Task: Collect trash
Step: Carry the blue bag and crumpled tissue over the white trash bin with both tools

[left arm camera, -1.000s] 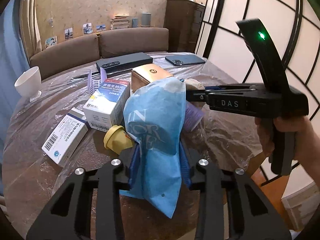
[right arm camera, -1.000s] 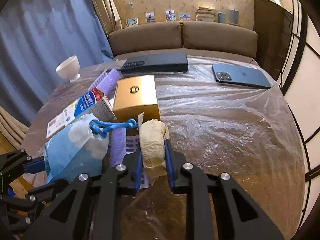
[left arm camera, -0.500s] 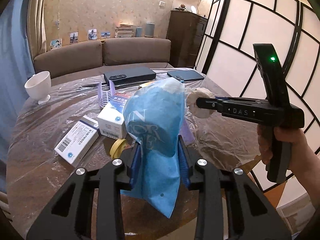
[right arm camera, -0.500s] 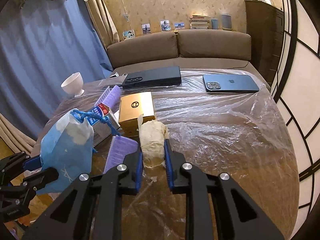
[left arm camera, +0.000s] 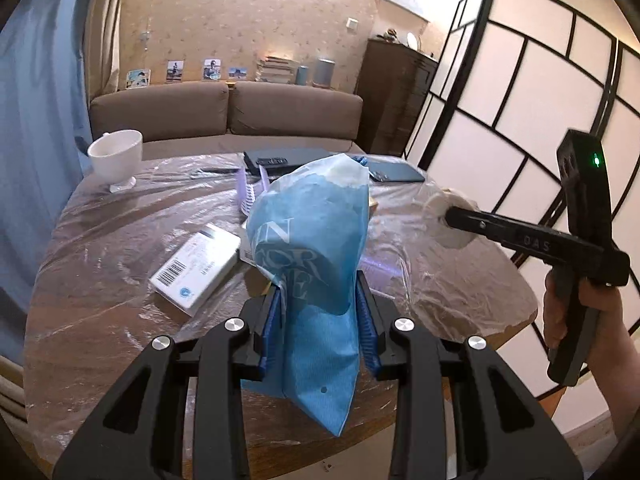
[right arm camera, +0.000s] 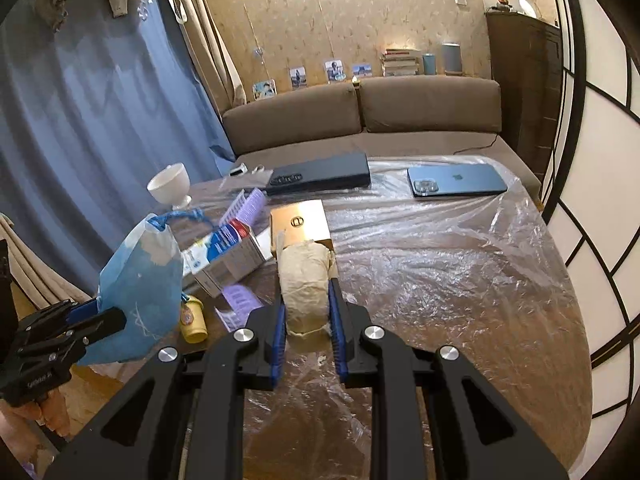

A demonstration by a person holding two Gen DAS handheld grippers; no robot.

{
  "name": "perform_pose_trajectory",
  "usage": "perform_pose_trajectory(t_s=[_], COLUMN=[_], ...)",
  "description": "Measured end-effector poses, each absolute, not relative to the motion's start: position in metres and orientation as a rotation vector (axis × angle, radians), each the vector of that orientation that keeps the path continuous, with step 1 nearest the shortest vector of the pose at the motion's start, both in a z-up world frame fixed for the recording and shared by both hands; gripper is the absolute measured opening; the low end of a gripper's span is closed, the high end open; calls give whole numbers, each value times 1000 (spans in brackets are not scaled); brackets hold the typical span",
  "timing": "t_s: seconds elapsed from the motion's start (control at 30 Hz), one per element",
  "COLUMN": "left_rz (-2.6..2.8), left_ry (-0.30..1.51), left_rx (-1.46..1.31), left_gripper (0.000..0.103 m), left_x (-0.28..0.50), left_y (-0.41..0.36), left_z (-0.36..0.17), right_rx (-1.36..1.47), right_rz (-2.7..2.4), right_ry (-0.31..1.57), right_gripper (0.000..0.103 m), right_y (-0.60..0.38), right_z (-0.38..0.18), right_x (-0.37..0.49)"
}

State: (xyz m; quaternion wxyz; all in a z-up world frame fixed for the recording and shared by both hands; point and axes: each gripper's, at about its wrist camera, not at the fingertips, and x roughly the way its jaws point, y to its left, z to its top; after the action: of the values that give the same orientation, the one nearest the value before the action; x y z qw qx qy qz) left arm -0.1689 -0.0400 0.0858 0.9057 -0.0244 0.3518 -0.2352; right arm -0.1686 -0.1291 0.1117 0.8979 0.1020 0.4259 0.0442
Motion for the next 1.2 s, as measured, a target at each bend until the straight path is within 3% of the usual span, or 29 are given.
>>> perform_pose_trajectory(t_s=[1.2], left_rz=[-470], left_ry=[844], left_rx=[1], left_gripper=[35], left_x=[-223], left_y=[-7], left_z=[63], right_rx=[241], right_rz=[190], right_ry=[1068], right_gripper=[20], right_y=[-74], right_z=[75], right_x=[-228])
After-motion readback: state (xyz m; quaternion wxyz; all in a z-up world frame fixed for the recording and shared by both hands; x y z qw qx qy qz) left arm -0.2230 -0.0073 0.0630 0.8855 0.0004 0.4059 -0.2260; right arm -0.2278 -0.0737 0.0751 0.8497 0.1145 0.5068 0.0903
